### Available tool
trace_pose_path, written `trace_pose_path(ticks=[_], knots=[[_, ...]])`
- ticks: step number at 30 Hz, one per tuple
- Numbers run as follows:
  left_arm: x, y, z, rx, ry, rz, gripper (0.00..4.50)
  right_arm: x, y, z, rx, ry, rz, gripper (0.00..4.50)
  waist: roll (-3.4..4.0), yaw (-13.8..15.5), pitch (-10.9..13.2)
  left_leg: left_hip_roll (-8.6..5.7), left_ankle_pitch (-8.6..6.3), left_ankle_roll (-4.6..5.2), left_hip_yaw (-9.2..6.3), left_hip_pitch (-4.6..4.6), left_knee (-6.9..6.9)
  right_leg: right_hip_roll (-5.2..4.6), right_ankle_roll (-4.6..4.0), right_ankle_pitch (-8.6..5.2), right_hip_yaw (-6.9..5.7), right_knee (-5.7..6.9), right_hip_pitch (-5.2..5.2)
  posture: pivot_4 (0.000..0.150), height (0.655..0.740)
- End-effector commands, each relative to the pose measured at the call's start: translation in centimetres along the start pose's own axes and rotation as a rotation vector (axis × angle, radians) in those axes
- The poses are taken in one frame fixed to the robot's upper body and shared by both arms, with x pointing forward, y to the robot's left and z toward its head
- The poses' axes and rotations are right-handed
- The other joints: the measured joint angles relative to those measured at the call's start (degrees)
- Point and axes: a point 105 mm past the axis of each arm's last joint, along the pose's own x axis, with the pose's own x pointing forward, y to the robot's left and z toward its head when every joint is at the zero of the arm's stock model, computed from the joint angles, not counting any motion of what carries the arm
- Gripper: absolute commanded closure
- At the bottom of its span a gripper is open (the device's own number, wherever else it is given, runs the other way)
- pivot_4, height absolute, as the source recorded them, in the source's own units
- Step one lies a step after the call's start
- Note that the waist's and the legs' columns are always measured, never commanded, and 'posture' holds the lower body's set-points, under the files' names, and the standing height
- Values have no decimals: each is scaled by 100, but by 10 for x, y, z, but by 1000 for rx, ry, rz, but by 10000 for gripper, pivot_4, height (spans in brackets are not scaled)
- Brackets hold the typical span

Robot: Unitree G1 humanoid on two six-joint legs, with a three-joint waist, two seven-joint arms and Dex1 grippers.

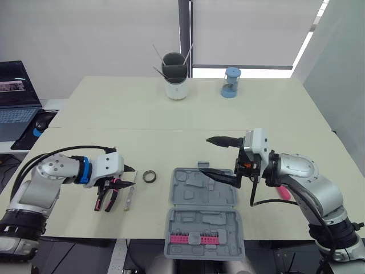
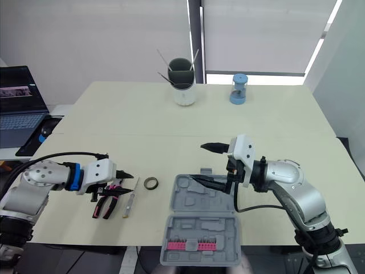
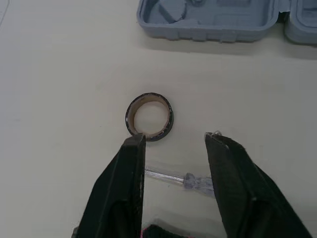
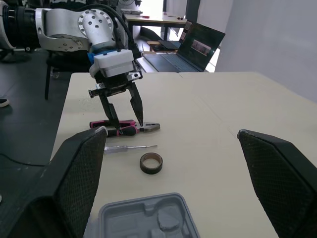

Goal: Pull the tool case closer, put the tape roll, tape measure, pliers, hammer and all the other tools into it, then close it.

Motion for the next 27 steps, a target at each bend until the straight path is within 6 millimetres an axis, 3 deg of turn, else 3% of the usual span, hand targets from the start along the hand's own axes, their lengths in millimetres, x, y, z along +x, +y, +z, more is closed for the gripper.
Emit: trace_pose_path(ticks=[1, 17, 25, 27], knots=[[7, 4, 1, 48, -6, -18, 28905, -1, 5, 7, -39, -12, 10, 0, 0, 1, 0, -1, 0, 0, 0, 0, 0, 0, 0, 0, 0, 0, 0, 1500, 7400], [51, 9, -7, 78, -4, -40, 28905, -8, 13, -7, -24, 39, -3, 0, -3, 7, 0, -7, 1, 2, -6, -1, 8, 1, 3, 0, -3, 10, 0, 1500, 7400], [62, 13, -11, 80, 17, -25, 28905, -7, 13, -9, -23, 41, -11, 0, -5, 2, -1, -8, 1, 2, -8, -2, 9, 2, 3, 0, -4, 10, 0, 1500, 7400], [62, 14, -9, 64, -1, -18, 32474, -7, 12, -8, -24, 40, -15, 0, -4, 2, -1, -9, 2, 2, -7, -1, 9, 1, 3, 0, -3, 10, 0, 1500, 7400]])
